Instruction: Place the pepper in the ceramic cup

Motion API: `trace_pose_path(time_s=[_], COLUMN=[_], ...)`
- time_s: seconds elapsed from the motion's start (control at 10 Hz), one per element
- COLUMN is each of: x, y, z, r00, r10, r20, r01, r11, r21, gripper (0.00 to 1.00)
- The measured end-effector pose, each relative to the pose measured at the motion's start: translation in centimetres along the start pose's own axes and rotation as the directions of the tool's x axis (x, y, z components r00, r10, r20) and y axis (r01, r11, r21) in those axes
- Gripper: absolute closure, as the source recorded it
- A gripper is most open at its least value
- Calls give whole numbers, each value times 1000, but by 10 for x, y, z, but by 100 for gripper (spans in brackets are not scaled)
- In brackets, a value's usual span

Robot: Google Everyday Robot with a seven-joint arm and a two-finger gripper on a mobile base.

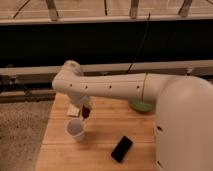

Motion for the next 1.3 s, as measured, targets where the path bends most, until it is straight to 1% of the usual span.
trace_pose_path(time_s=[0.3,0.5,1.3], x=[-6,-14,-22], y=[-10,-29,-39], z=[-1,0,5], r00=[1000,999,996], r10=[-27,-53,-84], r20=[-5,-5,-11], r01=[27,53,84], r11=[1000,999,996], r21=[1,12,28], gripper=[96,96,96])
